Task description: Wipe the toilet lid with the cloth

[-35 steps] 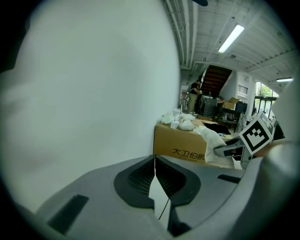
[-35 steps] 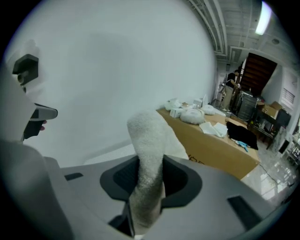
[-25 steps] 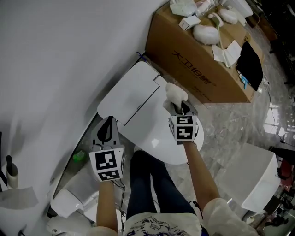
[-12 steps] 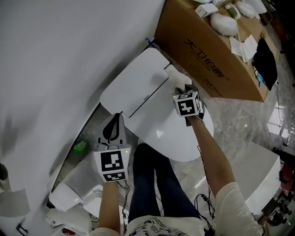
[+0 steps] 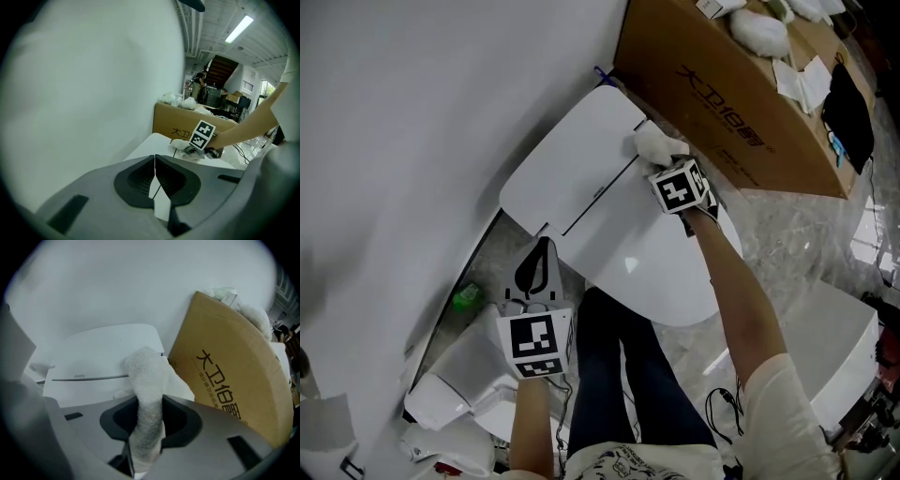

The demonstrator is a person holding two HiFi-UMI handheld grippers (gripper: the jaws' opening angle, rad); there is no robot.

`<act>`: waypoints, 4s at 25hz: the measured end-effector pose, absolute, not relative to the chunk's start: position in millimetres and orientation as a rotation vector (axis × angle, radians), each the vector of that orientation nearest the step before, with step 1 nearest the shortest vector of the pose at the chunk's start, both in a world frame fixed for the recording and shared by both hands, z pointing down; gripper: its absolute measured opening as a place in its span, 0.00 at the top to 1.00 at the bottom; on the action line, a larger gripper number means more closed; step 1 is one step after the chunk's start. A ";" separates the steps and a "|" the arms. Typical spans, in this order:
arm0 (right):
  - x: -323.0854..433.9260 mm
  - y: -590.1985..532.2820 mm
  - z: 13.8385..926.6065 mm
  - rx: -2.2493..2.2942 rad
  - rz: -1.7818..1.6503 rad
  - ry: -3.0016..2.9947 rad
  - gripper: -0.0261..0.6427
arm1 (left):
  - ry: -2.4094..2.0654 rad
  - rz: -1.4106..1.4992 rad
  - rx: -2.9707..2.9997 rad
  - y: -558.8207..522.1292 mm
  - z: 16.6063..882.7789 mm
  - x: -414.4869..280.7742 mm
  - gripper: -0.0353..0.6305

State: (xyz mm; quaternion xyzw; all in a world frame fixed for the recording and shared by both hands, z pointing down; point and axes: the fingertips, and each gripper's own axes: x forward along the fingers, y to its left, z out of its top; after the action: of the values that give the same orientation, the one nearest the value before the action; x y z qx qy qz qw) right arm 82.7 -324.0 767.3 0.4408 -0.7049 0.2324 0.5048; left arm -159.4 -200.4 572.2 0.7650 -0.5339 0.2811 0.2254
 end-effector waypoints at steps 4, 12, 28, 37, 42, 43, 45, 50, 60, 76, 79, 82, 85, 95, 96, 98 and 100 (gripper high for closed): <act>87.9 -316.7 770.1 1.057 0.556 -1.703 0.79 | -1.445 0.778 2.131 -198.8 572.1 -144.9 0.93; 113.9 -284.4 777.2 1.042 0.559 -1.665 0.79 | -1.407 0.772 2.167 -197.8 568.2 -117.1 0.93; 197.6 -186.0 783.6 1.150 0.693 -1.544 0.79 | -1.375 0.769 2.188 -174.3 563.5 -88.5 0.93; 247.1 -119.7 788.1 1.294 0.830 -1.448 0.79 | -1.339 0.767 2.224 -162.4 559.8 -69.7 0.93; 266.7 -88.4 788.5 1.331 0.868 -1.401 0.79 | -1.322 0.766 2.250 -158.8 556.4 -61.1 0.93; 270.3 -82.7 789.0 1.340 0.874 -1.392 0.79 | -1.320 0.766 2.254 -157.7 556.1 -60.2 0.93; 277.6 -71.5 790.2 1.363 0.888 -1.373 0.79 | -1.314 0.768 2.259 -154.8 556.3 -59.2 0.93; 291.6 -42.5 790.8 1.425 0.949 -1.313 0.79 | -1.306 0.776 2.255 -147.9 558.0 -58.4 0.93; 301.6 8.4 796.1 1.518 1.026 -1.232 0.79 | -1.282 0.752 2.271 -139.7 553.9 -50.4 0.93; 281.8 57.7 794.1 1.717 1.277 -0.902 0.80 | -1.338 0.722 2.222 -129.9 551.0 -80.6 0.93; 267.5 49.3 794.6 1.727 1.314 -0.872 0.80 | -1.352 0.718 2.203 -127.7 552.3 -92.7 0.93; 252.5 37.2 793.9 1.714 1.305 -0.881 0.80 | -1.377 0.707 2.181 -126.3 552.3 -106.5 0.93; 234.6 20.5 792.8 1.692 1.292 -0.904 0.80 | -1.403 0.702 2.156 -126.0 553.1 -121.2 0.93; 168.5 -65.8 788.0 1.595 1.146 -1.033 0.80 | -1.481 0.695 2.072 -126.7 561.3 -168.7 0.93; 162.7 -74.0 787.1 1.586 1.133 -1.047 0.80 | -1.486 0.693 2.066 -127.3 561.9 -171.6 0.93; 151.2 -89.7 785.6 1.570 1.113 -1.076 0.80 | -1.495 0.688 2.055 -129.2 562.7 -176.3 0.93; 140.2 -104.0 784.6 1.553 1.092 -1.101 0.80 | -1.502 0.684 2.047 -130.9 563.4 -179.9 0.93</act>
State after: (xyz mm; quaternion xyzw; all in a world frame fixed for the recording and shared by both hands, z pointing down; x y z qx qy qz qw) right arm 140.2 -104.0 784.6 0.6298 -0.4465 0.4429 0.4560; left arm -179.9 -130.9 563.4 0.7531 -0.5526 0.2515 0.2534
